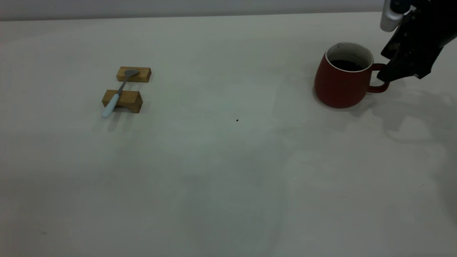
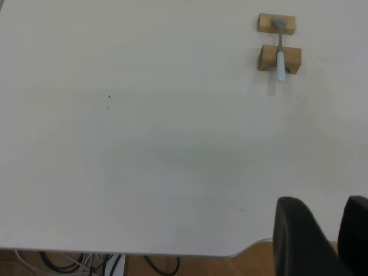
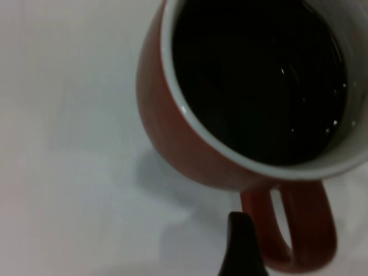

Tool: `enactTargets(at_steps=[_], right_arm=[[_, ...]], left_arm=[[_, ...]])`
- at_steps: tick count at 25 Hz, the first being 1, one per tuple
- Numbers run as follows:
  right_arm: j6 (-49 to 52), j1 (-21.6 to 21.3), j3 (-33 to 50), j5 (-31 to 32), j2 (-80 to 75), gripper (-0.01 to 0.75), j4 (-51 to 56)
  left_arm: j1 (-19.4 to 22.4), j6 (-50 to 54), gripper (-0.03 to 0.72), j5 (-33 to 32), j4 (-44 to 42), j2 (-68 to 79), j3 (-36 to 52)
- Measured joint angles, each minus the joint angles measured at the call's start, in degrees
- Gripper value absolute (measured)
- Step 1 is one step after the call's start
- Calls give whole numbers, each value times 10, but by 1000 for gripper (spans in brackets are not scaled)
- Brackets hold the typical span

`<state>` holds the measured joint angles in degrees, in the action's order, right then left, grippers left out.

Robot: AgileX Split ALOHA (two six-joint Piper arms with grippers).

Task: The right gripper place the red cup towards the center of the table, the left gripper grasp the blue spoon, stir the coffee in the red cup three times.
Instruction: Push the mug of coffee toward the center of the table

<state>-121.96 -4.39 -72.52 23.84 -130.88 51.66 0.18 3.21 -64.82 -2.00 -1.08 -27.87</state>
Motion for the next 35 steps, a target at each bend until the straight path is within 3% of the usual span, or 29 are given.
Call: enactTargets(at_steps=[14,35], right_arm=[[0,18,-55,17,-60,533,18],[0,224,-154,11,-113,533,132]], left_arm=[[0,0,245,0,0,0,0],[0,0,245,0,0,0,0]])
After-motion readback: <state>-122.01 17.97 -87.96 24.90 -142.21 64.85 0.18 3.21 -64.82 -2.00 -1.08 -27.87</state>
